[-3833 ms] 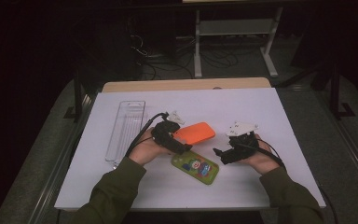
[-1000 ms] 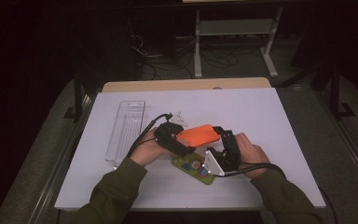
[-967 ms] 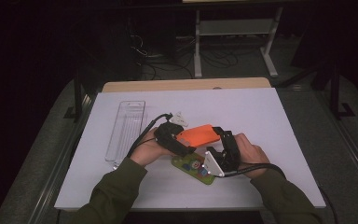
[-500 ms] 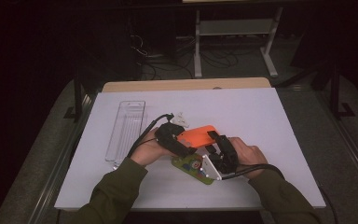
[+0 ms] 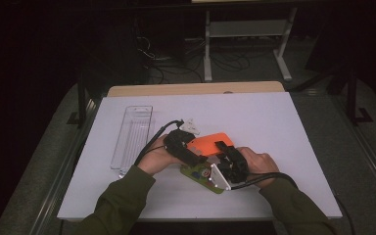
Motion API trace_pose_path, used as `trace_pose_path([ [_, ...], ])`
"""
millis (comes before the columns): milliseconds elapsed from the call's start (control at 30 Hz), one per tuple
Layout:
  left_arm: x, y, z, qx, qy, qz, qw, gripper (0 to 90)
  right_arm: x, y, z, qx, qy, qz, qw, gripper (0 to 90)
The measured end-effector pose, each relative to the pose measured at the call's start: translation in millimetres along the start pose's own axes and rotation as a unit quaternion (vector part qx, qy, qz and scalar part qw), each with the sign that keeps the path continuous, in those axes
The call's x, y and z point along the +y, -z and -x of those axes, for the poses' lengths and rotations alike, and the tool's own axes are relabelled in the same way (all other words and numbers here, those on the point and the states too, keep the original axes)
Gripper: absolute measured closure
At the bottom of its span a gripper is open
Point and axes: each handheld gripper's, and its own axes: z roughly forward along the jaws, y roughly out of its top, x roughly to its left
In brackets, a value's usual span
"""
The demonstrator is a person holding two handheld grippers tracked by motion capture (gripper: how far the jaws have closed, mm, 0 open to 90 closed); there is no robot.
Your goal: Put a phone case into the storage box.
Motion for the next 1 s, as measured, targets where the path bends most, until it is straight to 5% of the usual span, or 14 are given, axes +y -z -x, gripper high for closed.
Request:
trace_pose_path([
  [467, 0.6, 0.9, -1.0, -0.008, 0.006, 0.005, 0.9999, 16.0, 0.9, -0.2, -1.9, 0.000, 0.015, -0.006, 0.9999, 79.0],
  [1000, -0.9, -0.3, -1.7, -0.022, 0.016, 0.018, 0.9995, 14.8, 3.0, 1.5, -0.5, -0.005, 0.015, -0.014, 0.9998, 82.5],
])
